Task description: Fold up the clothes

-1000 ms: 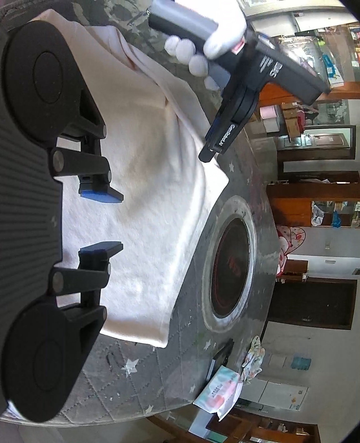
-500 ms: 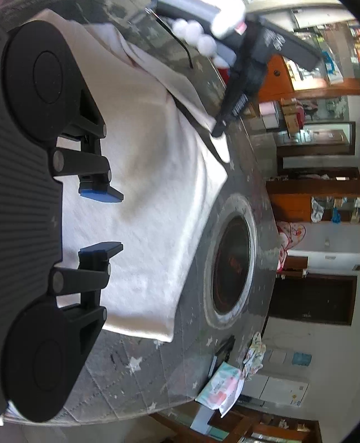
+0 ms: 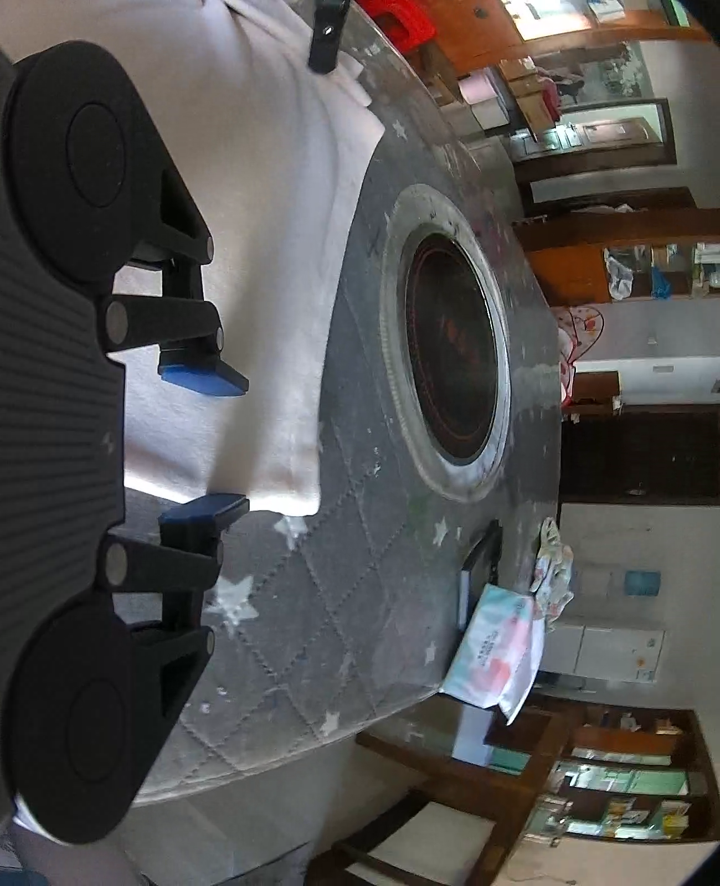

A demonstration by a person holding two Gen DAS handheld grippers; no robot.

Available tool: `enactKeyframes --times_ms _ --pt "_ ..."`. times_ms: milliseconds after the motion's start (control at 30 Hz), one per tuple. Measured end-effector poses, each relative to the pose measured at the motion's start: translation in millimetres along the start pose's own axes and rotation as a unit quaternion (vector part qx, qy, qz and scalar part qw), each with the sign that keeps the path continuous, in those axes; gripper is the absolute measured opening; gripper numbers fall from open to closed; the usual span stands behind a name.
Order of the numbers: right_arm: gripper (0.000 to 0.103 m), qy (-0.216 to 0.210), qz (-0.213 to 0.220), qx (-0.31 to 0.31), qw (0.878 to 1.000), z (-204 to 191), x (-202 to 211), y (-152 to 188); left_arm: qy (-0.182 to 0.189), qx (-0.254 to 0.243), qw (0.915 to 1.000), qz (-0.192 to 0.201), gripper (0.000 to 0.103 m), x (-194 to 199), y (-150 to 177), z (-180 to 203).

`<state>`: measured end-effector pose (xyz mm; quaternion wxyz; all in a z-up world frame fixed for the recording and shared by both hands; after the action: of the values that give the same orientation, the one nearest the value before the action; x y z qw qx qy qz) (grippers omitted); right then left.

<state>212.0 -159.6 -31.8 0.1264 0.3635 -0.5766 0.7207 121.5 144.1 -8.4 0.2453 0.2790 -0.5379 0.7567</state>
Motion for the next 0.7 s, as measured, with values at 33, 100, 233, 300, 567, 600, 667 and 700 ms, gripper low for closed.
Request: enactKeyframes --times_ms 33,100,233,300,567,600,667,700 --pt "0.005 -0.002 0.001 0.002 1.000 0.0 -1.1 -1.2 0.001 0.003 1.0000 0.007 0.005 4.8 -1.0 -1.6" --pt "0.002 0.006 -0.003 0.003 1.000 0.6 -2.3 -3.5 0.003 0.014 0.9996 0.023 0.005 17.6 -2.7 -6.3" --pt "0.000 0.041 0.009 0.012 0.999 6.6 -2.6 -7.4 0.002 0.043 0.9974 0.057 0.005 45.3 -2.5 -22.4" --pt "0.000 0.059 0.009 0.008 0.998 13.8 -4.3 -8.8 -0.005 0.060 0.9955 0.074 0.005 60.5 -0.2 -33.9" --pt "0.015 0.040 0.022 0.021 0.999 12.6 18.0 -8.9 -0.022 0.126 0.9832 0.130 0.004 117.1 19.7 -74.6" --pt "0.025 0.031 0.024 0.026 0.999 9.0 23.6 -8.1 -0.022 0.129 0.9820 0.136 0.004 122.8 22.0 -77.0" --pt "0.029 0.009 0.028 0.043 0.999 -2.6 37.0 -3.8 -0.021 0.135 0.9796 0.147 0.004 134.2 26.6 -81.6" --pt "0.029 -0.003 0.030 0.054 0.998 -9.8 44.7 -1.0 -0.019 0.138 0.9783 0.153 0.004 140.2 29.1 -83.3"
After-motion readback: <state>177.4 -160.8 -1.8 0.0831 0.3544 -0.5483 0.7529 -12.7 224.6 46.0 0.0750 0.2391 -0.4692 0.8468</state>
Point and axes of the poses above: each gripper's, at about its wrist camera, not at the fingertips, and x roughly against the way its jaws point, z to its right, y to its underside, the point moved 1 cm from there along -x, roughly the way its jaws point, and after that the axes turned 7 degrees about y, right-handed, at the moved point
